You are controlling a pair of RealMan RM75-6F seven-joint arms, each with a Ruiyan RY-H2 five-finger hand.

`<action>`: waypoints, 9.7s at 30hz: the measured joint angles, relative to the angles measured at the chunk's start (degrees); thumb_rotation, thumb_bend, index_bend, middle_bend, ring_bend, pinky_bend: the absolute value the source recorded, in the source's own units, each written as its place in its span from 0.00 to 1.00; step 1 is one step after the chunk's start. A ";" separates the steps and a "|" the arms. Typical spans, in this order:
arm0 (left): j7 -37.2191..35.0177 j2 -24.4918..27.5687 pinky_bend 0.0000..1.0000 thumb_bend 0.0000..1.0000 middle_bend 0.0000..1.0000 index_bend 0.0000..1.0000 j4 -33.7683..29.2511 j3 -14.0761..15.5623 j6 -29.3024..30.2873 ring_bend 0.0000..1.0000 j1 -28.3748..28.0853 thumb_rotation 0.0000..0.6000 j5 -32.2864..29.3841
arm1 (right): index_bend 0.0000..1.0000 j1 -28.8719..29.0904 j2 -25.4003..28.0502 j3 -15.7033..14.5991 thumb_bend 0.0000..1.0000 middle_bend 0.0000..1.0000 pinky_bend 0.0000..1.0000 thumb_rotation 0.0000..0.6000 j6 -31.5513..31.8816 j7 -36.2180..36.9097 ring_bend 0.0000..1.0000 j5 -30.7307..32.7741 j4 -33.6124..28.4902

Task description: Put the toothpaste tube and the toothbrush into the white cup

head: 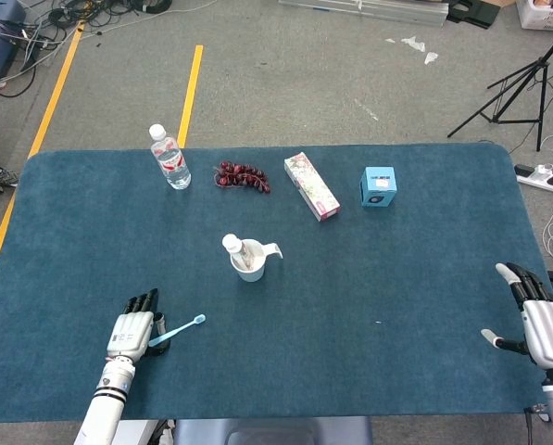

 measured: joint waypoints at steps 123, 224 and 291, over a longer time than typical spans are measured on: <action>-47.54 -10.29 0.02 0.68 0.00 0.68 11.50 -27.38 -9.22 0.00 -22.79 1.00 2.51 | 0.14 -1.19 1.17 -0.04 0.02 0.13 0.37 1.00 2.20 2.27 0.11 -1.62 -0.44; -66.81 -20.41 0.00 0.68 0.00 0.71 28.80 -21.71 -12.90 0.00 -23.93 1.00 19.81 | 0.14 -1.63 1.94 -0.15 0.02 0.13 0.37 1.00 2.22 3.68 0.11 -1.97 -0.66; -75.77 -21.17 0.00 0.69 0.00 0.72 37.09 -21.81 -11.03 0.00 -22.88 1.00 21.82 | 0.14 -1.49 1.76 -0.12 0.02 0.13 0.37 1.00 2.05 3.15 0.11 -1.71 -0.72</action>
